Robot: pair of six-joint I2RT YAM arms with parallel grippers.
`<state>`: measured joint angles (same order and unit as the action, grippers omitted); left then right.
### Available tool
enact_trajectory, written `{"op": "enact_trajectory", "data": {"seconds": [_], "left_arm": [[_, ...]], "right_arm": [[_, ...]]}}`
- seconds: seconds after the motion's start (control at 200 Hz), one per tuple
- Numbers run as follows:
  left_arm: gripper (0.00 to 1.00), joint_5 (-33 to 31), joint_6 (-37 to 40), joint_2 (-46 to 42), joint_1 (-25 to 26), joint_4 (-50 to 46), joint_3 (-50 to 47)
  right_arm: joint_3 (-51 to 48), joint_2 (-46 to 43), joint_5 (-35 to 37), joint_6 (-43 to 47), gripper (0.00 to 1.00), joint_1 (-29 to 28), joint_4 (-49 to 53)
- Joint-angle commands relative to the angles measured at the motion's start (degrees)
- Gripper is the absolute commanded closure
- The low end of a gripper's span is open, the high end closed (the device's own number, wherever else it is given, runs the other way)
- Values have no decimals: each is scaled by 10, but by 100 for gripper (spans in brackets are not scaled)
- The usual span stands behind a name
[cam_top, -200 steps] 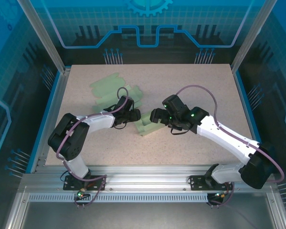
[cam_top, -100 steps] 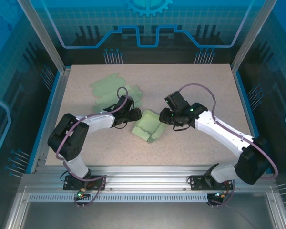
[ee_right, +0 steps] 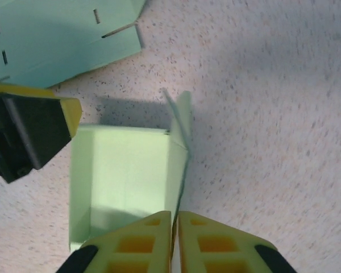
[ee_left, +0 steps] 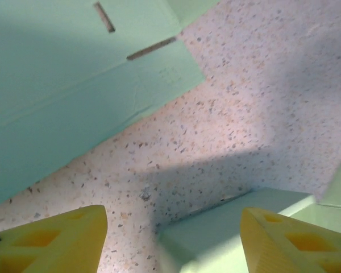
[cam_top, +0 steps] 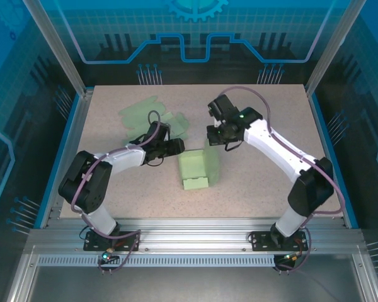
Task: Fold the paper box
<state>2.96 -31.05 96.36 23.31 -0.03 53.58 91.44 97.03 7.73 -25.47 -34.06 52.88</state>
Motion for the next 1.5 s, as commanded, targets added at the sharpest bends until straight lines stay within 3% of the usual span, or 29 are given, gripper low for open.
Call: {"op": "enact_trajectory", "data": {"seconds": [0.0,0.19,0.35,0.46,0.635,0.855,0.965,1.176,1.351,1.496], "left_arm": [[33,70,33,-20,-22,31,0],[31,136,74,-16,-46,42,0],[28,204,191,4,-46,-1,32],[29,193,239,21,-45,-54,65],[29,178,243,31,-41,-75,68],[34,166,219,62,-5,-20,58],[35,137,220,91,15,-18,76],[43,120,186,99,21,2,65],[57,106,105,89,29,70,19],[67,55,30,92,55,127,-12]], "right_arm": [[69,51,26,107,90,1,80],[143,106,40,158,95,-1,110],[188,129,23,238,96,-6,103],[228,153,27,278,82,-9,112],[287,173,49,286,56,-10,134],[299,114,76,215,47,-18,150],[217,28,96,140,44,-19,128],[-55,-206,114,-25,36,-16,74],[-284,-374,66,-158,31,-13,15],[-415,-445,24,-234,31,-12,-51]]}}
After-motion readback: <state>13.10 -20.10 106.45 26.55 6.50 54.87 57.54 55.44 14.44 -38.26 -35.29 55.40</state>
